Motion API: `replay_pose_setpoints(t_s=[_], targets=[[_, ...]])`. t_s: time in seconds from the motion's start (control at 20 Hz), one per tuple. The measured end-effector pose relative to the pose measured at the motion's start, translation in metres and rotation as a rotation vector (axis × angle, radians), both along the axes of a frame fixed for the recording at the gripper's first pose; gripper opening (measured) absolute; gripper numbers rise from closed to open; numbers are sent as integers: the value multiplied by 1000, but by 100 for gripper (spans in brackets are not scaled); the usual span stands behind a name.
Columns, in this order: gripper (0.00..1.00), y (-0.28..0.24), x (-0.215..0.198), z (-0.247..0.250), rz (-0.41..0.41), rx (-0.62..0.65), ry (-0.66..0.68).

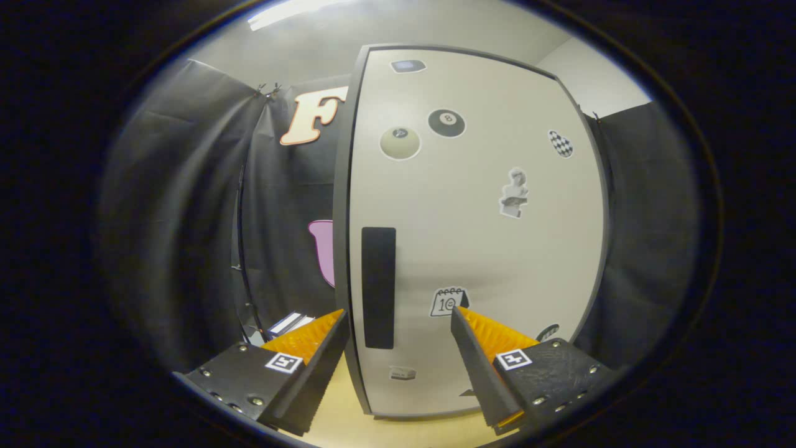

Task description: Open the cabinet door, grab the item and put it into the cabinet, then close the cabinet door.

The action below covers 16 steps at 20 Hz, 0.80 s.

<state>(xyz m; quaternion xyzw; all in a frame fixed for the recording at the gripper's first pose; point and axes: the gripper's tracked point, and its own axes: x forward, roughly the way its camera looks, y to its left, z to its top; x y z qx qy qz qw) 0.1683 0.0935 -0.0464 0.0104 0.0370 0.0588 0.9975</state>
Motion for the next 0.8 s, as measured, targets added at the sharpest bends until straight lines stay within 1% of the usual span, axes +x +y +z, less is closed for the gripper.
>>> replay_pose_setpoints(t_s=[0.2,0.4,0.45,0.55,0.6,0.65,0.7,0.75,0.8], targets=[[96,8,23,-2,-10,31,13],[74,8,37,-2,-30,59,25],[68,12,46,-3,-21,66,23],[57,13,45,-7,-34,65,36],[57,16,47,-7,-33,66,28],[49,20,61,-8,-22,70,25],[41,22,42,-6,-29,71,27],[33,21,42,-4,-42,65,16],[33,22,41,-5,-45,62,21]])
